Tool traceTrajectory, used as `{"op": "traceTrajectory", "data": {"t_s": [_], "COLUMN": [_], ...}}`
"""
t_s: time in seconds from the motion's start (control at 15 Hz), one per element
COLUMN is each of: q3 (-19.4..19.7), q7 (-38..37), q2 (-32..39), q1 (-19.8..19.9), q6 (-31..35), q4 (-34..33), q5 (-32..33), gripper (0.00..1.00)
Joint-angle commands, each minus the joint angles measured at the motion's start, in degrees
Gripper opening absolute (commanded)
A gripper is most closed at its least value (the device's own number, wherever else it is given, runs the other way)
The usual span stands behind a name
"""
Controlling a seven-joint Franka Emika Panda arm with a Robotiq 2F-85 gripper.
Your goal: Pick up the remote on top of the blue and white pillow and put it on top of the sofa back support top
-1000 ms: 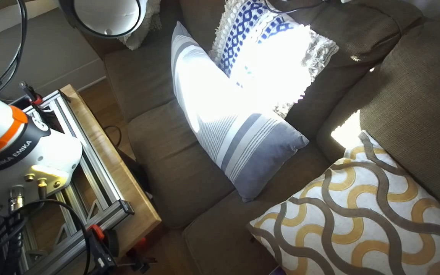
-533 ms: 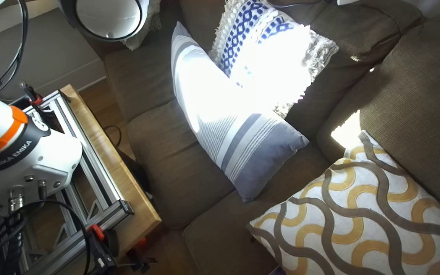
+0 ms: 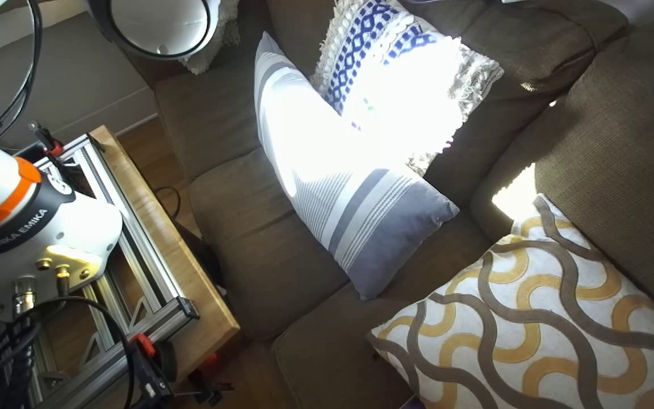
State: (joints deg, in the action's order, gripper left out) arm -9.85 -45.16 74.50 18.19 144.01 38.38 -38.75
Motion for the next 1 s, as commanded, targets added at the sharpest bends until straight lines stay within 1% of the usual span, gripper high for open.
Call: {"op": "traceTrajectory", "data": {"t_s": [0.0,0.13,0.27,0.47,0.67,0.93], "q3": [2.7,3.4,3.5,3.5,4.6,5.1], "q7": [-4.0,-4.2,-2.0,4.6,9.5,18.3], "q2": [0.1,0.0,-0.9,-3.1,-6.5,-10.4], "q1": [-0.6,-0.7,-0.2,0.3,0.2,0.0], "q6": [-1.4,-2.0,-4.5,-10.9,-16.6,-21.8], "q4": [-1.9,-2.3,-2.8,-3.8,-3.7,-3.0], "q5": [1.8,2.2,2.9,5.6,8.7,11.8], "gripper": [1.0,1.0,1.0,1.0,1.0,1.0]}}
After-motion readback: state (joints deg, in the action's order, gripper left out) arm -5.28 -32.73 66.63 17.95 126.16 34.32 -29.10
